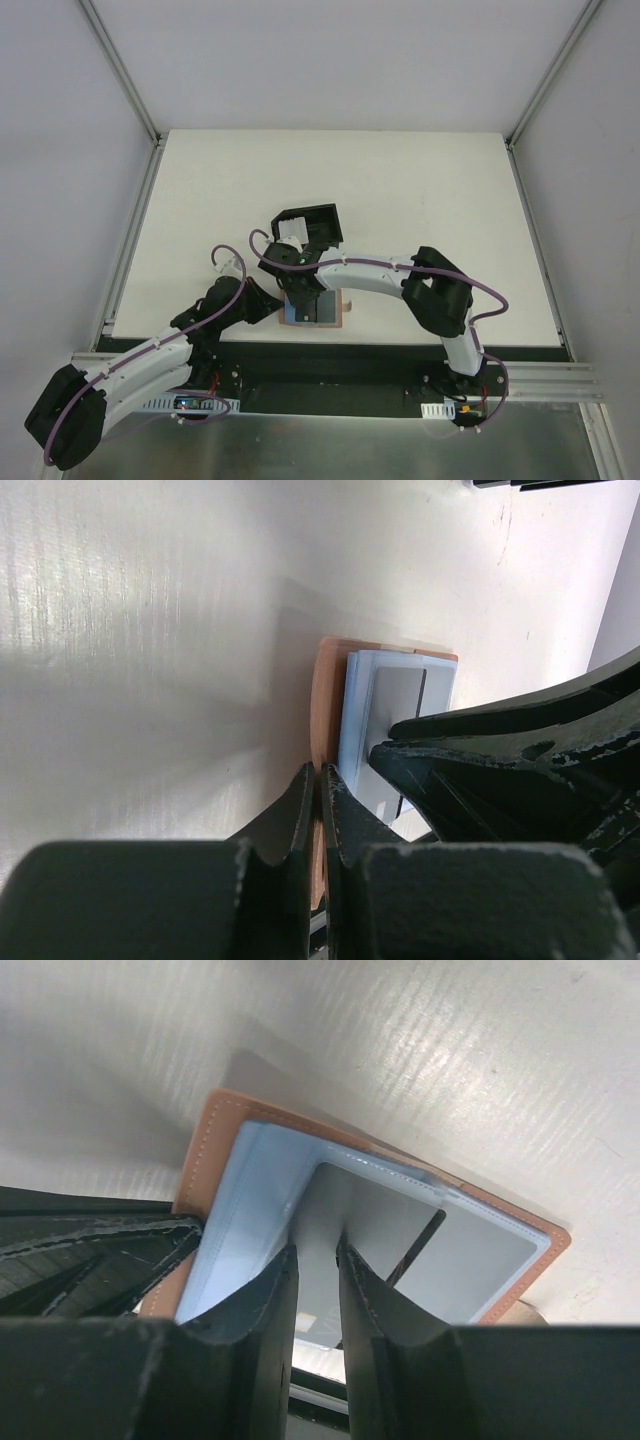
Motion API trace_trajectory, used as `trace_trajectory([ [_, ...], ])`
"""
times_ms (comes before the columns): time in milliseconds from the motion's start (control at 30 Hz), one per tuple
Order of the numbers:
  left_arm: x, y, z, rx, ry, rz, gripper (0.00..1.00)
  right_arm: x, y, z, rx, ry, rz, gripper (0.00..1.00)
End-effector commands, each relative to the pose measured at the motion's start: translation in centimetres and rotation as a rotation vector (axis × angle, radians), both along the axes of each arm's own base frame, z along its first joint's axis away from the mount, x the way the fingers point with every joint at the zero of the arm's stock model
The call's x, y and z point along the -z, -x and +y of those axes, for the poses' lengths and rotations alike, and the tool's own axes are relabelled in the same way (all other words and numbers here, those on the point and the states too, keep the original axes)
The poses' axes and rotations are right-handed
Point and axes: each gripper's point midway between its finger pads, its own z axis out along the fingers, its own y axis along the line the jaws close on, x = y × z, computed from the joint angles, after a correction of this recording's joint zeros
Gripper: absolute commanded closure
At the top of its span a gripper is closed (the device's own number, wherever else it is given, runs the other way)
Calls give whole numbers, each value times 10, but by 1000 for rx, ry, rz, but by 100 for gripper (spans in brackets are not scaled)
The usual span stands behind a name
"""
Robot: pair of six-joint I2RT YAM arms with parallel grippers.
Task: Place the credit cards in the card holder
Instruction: Insert the credit card into the card holder.
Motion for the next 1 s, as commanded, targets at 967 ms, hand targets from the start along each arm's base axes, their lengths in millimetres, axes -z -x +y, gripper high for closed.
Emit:
trace_trajectory([
  [967, -19, -5, -5, 17, 37, -57, 100, -20, 1, 20, 22, -131, 23, 52],
])
